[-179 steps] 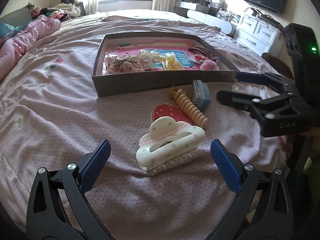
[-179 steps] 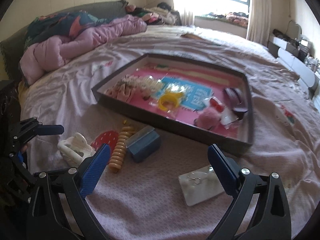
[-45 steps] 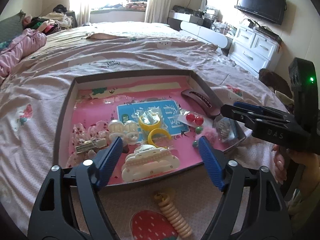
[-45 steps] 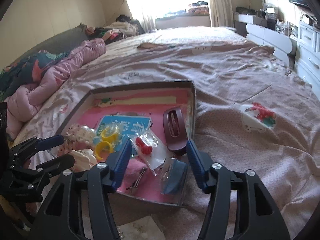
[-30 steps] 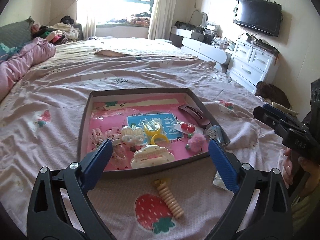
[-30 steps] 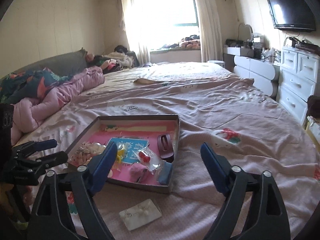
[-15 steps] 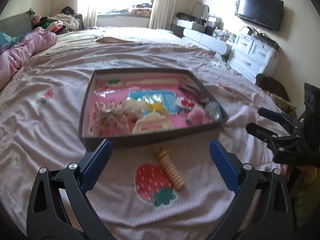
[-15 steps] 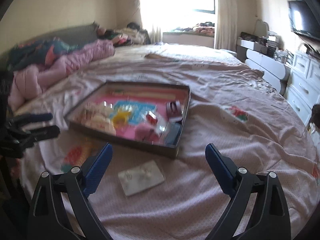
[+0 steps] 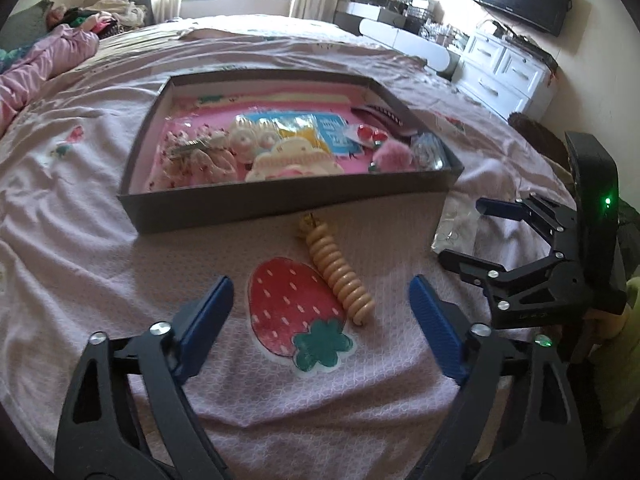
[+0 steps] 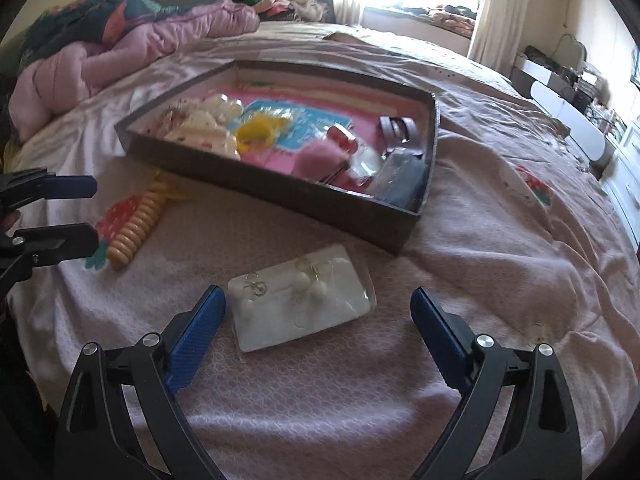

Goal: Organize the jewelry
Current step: 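Grasp the beige coiled hair tie with the left tool while the right tool grasps the white earring card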

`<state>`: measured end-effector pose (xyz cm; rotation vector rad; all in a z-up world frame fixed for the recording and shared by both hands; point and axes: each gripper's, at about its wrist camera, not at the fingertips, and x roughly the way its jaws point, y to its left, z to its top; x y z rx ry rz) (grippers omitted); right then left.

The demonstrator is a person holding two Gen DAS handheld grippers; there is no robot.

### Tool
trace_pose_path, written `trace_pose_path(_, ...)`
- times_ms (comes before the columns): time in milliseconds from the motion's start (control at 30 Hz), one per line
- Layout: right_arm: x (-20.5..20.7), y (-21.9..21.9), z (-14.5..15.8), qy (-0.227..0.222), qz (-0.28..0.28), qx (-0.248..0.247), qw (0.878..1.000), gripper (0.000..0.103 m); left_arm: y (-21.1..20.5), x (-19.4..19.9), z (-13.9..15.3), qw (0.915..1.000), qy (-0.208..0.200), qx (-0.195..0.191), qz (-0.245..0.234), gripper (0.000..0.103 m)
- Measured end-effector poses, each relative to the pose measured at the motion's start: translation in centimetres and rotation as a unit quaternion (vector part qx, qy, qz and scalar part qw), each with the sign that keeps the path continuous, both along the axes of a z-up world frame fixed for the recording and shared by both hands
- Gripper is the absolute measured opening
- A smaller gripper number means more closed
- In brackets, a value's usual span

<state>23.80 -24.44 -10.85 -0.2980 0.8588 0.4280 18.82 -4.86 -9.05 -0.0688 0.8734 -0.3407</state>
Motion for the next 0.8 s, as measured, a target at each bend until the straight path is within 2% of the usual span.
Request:
trace_pose_path(67, 0.4, -0.1, -0.3, 0.011, 0.0, 0.008, 1.0, 0.086, -0.4, 0.3, -0.4, 0.9999, 0.008, -0.003, -0.007, 0.066)
trace_pose_path(133, 0.7, -0.3, -0.2, 0.021, 0.003, 0.026, 0.999, 0.066, -1.0, 0.5, -0.6, 0.9999, 0.009, -0.002, -0.013, 0.061)
trace_pose_path(167, 0.8, -0.6, 0.0, 0.024, 0.002, 0.036, 0.999, 0.06, -1.4, 0.6, -0.6, 0.9998, 0.009, -0.002, -0.016, 0.054)
trace_pose_path(200, 0.9, -0.7, 0.1, 0.026, 0.001, 0.042, 0.999, 0.05, -1.8, 0.9, -0.8, 0.9997, 0.011, -0.006, -0.019, 0.047)
trace_pose_path(233, 1.0, -0.9, 0.2, 0.029, 0.0, 0.048, 0.998, 0.042, -2.0, 1.1, -0.8, 0.9996, 0.013, -0.009, -0.022, 0.044)
trace_pose_path(333, 1.2, -1.9, 0.6, 0.036, -0.01, 0.074, 0.997, 0.035, -3.1, 1.7, -1.4, 0.9995, 0.017, 0.0, -0.027, 0.032)
trace_pose_path(367, 1.2, -2.1, 0.7, 0.036, -0.013, 0.08, 0.996, 0.033, -3.3, 1.9, -1.5, 0.9995, 0.018, 0.004, -0.027, 0.02)
trace_pose_path(400, 1.1, -2.3, 0.8, 0.036, -0.013, 0.084, 0.996, 0.022, -3.5, 2.0, -1.6, 0.9994, 0.02, 0.006, -0.028, 0.017)
trace_pose_path(500, 0.7, -3.0, 1.4, 0.028, -0.018, 0.095, 0.995, 0.02, -3.7, 2.0, -1.5, 0.9993, 0.017, 0.006, -0.034, 0.012)
trace_pose_path(667, -0.1, -3.9, 2.9, 0.0, -0.023, 0.111, 0.994, 0.018, -3.5, 1.1, -0.2, 0.9992, -0.001, 0.0, -0.04, 0.011)
trace_pose_path(800, -0.8, -3.9, 4.4, -0.025, -0.016, 0.119, 0.992, 0.018, -2.6, 0.4, 1.9, 0.9988, -0.029, -0.014, -0.037, 0.011)
